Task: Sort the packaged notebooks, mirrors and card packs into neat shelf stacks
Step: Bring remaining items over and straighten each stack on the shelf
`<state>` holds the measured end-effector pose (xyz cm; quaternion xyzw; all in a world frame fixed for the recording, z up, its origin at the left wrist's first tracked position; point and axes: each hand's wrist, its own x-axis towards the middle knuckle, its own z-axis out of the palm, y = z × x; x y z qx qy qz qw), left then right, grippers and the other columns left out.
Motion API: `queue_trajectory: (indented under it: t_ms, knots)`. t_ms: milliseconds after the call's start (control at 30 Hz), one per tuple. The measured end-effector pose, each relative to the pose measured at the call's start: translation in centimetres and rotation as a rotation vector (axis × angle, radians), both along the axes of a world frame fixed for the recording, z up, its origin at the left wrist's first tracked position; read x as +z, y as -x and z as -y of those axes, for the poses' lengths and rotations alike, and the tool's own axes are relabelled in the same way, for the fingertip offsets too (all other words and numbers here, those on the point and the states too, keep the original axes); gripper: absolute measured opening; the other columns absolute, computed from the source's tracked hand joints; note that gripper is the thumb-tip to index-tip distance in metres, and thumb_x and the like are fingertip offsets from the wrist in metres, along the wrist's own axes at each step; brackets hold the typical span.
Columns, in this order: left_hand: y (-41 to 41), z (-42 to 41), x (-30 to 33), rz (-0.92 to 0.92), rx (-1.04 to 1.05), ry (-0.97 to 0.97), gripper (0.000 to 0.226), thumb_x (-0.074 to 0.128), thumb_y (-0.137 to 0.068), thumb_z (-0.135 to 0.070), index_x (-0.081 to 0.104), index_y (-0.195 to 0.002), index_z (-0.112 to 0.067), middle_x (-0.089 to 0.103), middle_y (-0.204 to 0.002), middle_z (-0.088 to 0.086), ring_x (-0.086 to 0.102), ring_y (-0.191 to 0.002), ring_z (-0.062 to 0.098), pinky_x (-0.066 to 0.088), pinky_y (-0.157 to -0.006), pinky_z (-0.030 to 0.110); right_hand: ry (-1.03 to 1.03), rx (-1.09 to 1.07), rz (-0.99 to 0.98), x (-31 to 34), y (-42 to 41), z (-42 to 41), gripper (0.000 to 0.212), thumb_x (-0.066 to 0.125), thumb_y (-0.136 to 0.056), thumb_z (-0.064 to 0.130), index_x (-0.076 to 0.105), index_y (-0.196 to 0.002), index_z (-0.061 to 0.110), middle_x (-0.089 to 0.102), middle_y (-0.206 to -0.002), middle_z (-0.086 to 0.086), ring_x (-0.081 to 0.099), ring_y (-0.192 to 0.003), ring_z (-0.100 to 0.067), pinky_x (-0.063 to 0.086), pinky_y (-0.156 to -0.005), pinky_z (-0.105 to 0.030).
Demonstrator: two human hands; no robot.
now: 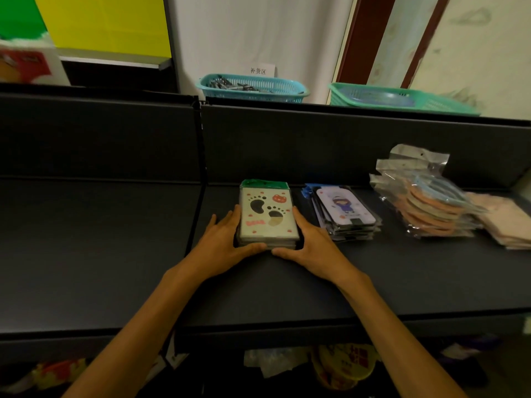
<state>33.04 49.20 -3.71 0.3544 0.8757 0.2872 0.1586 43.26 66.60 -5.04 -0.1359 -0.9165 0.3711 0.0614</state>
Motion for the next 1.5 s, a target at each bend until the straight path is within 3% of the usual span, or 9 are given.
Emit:
queue_trajectory:
  t_ms: [167,300,400,633,767,933,1067,1333,1500]
  knots:
    - [-0.3,0.2,0.3,0.003,0.006,-0.024,0.089,0.058,-0.088,-0.042,-0.001,-0.151,-0.017,0.015,-0.159,0.002,0.007,-0.145,0.021,0.003,-0.116,0.036,-0.005,0.002,-0.026,-0.1,0.1,0.1,0.098,0.072,-0.081,0.029,0.004,-0.151,0.023,0.035,-0.151,0.003,0.029,-0.115,0.008,0.019,-0.088,0.005]
    - [-0.6,0.4,0.5,0.018,0.005,-0.043,0.087,0.058,-0.090,-0.039,-0.001,-0.151,-0.018,0.018,-0.158,0.001,0.009,-0.144,0.019,0.003,-0.117,0.035,-0.006,0.002,-0.027,-0.3,0.2,0.0,0.098,0.072,-0.081,0.030,0.004,-0.151,0.023,0.034,-0.152,0.001,0.032,-0.122,0.005,0.023,-0.095,-0.004]
    - [-0.6,0.5,0.5,0.024,0.004,-0.040,0.088,0.057,-0.089,-0.042,-0.002,-0.151,-0.018,0.020,-0.157,0.000,0.010,-0.144,0.018,0.004,-0.117,0.034,0.000,0.005,-0.019,-0.4,0.2,-0.1,0.098,0.072,-0.081,0.032,0.004,-0.151,0.024,0.033,-0.152,0.000,0.036,-0.133,-0.008,0.025,-0.100,-0.011]
    - [-0.7,0.4,0.6,0.006,0.002,-0.035,0.083,0.052,-0.092,-0.043,-0.001,-0.151,-0.019,0.018,-0.158,0.000,0.011,-0.144,0.020,0.005,-0.116,0.034,0.007,0.001,0.004,-0.4,0.3,-0.2,0.088,0.061,-0.087,0.042,0.004,-0.151,0.023,0.031,-0.153,-0.002,0.035,-0.136,-0.014,0.028,-0.105,-0.020]
    - [-0.5,0.4,0.4,-0.003,0.002,-0.035,0.082,0.051,-0.092,-0.042,0.000,-0.151,-0.017,0.019,-0.158,0.001,0.012,-0.144,0.020,0.006,-0.116,0.034,0.018,-0.026,-0.018,-0.6,0.4,0.1,0.085,0.061,-0.088,0.039,0.006,-0.151,0.023,0.032,-0.152,0.000,0.035,-0.135,-0.013,0.026,-0.101,-0.015]
    - [0.2,0.5,-0.1,-0.048,-0.015,-0.025,0.087,0.054,-0.089,-0.048,0.003,-0.151,-0.016,0.025,-0.156,0.003,0.018,-0.143,0.021,0.010,-0.117,0.039,0.014,-0.025,-0.019,-0.5,0.4,0.3,0.085,0.061,-0.088,0.040,0.006,-0.151,0.025,0.029,-0.154,0.002,0.032,-0.137,-0.012,0.026,-0.104,-0.019]
    - [0.8,0.6,0.0,-0.217,-0.011,-0.019,0.096,0.061,-0.078,-0.060,0.014,-0.151,-0.016,0.030,-0.153,0.006,0.029,-0.140,0.023,0.028,-0.113,0.047,-0.130,-0.050,-0.082,0.3,-0.3,0.9,0.077,0.059,-0.088,0.042,0.017,-0.150,0.024,0.027,-0.154,0.004,0.030,-0.138,-0.012,0.029,-0.111,-0.028]
    - [-1.1,-3.5,2.0,-0.368,-0.011,-0.022,0.084,0.059,-0.083,-0.055,0.020,-0.149,-0.021,0.030,-0.152,0.004,0.028,-0.139,0.022,0.024,-0.113,0.041,-0.430,-0.192,-0.271,3.7,-3.3,-2.7,0.057,0.059,-0.088,0.041,0.045,-0.138,0.019,0.050,-0.138,-0.004,0.045,-0.127,-0.017,0.038,-0.108,-0.040]
    - [-2.9,-7.4,1.9,-0.400,-0.069,-0.049,0.086,0.057,-0.082,-0.059,0.017,-0.149,-0.023,0.031,-0.152,0.003,0.030,-0.137,0.021,0.024,-0.113,0.038,-0.430,-0.246,-0.211,3.3,-5.4,-7.0,0.061,0.056,-0.084,0.049,0.044,-0.137,0.021,0.051,-0.137,-0.003,0.047,-0.124,-0.018,0.042,-0.103,-0.044]
